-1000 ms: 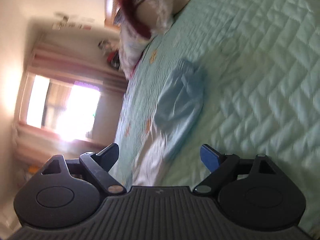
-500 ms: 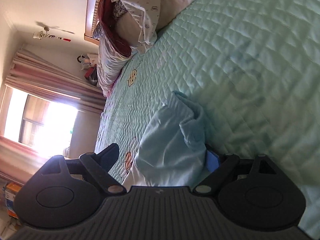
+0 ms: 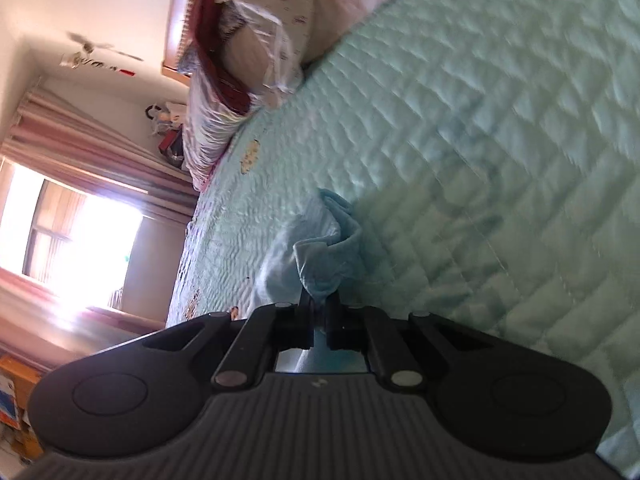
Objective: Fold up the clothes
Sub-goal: 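Carry the held sleeve across the jacket body with the right tool and release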
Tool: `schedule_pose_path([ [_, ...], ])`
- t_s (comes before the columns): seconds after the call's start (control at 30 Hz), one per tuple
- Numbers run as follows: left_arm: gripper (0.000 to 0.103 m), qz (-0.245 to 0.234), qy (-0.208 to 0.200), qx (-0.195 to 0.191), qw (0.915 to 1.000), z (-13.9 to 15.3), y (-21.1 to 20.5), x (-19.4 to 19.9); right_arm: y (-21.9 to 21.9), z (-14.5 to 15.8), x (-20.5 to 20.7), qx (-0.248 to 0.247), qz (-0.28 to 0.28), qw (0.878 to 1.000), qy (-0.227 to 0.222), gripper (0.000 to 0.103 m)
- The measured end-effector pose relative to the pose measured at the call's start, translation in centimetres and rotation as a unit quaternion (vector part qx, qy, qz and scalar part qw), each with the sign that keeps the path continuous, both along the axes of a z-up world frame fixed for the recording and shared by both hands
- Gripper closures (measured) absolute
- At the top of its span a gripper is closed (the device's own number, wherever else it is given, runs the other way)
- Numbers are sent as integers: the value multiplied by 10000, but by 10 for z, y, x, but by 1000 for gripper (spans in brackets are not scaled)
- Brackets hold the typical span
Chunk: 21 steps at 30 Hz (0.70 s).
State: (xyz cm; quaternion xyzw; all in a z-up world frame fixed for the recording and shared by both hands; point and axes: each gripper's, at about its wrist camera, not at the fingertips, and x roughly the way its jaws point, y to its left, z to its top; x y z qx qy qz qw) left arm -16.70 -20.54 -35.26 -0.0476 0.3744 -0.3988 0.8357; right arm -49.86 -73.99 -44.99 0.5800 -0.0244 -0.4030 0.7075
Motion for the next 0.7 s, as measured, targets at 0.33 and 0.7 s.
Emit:
schedule_pose_path([
  [0.33, 1, 474, -10, -399, 9981, 7, 40, 16, 17, 87, 56, -1251, 546, 9881, 712, 97],
  [0.7, 1, 944, 246, -939, 9908, -20, 89, 51, 143, 163, 281, -3022, 2580, 9047, 1534, 97],
])
